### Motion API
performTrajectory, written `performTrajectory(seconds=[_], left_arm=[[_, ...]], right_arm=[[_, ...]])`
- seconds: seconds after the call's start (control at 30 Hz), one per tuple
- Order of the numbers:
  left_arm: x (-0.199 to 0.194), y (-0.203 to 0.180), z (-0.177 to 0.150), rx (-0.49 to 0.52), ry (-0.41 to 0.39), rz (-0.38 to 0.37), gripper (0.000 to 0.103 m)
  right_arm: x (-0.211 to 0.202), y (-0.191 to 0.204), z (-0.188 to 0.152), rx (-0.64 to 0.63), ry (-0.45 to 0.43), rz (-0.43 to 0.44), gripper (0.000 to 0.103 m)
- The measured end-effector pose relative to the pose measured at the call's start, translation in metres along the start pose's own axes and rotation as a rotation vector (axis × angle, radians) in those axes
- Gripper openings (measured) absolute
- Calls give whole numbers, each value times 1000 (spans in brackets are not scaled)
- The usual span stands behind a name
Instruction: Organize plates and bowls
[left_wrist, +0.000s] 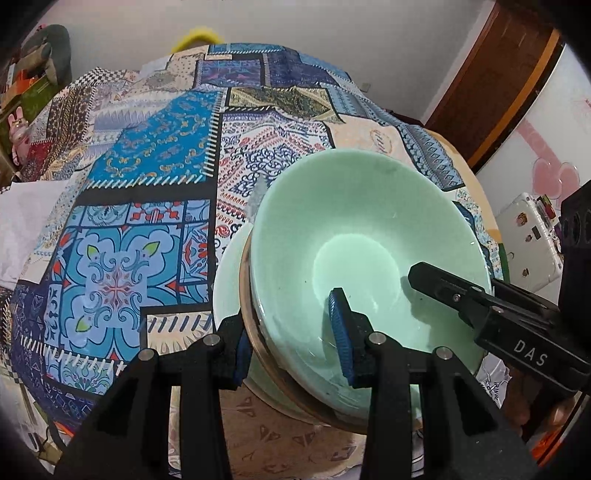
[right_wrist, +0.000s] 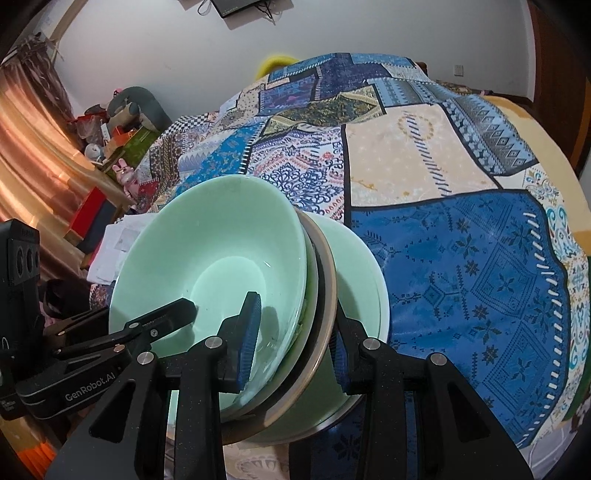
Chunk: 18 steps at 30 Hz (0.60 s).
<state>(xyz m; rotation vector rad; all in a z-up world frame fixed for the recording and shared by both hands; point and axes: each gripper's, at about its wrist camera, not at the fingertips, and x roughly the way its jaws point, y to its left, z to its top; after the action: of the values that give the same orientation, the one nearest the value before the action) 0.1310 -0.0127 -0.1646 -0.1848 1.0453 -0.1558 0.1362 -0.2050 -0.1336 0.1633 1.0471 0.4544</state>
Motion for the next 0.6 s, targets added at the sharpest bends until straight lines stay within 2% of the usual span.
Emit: performTrajectory(seconds=[0.53, 0.6], left_arm=[[5, 4, -3, -1, -9, -6, 38], [1, 3, -5, -2, -23, 1, 38]], right_arm=[[2, 0, -5, -25, -8, 8, 34], [-2, 0, -7, -22, -6, -4, 44]])
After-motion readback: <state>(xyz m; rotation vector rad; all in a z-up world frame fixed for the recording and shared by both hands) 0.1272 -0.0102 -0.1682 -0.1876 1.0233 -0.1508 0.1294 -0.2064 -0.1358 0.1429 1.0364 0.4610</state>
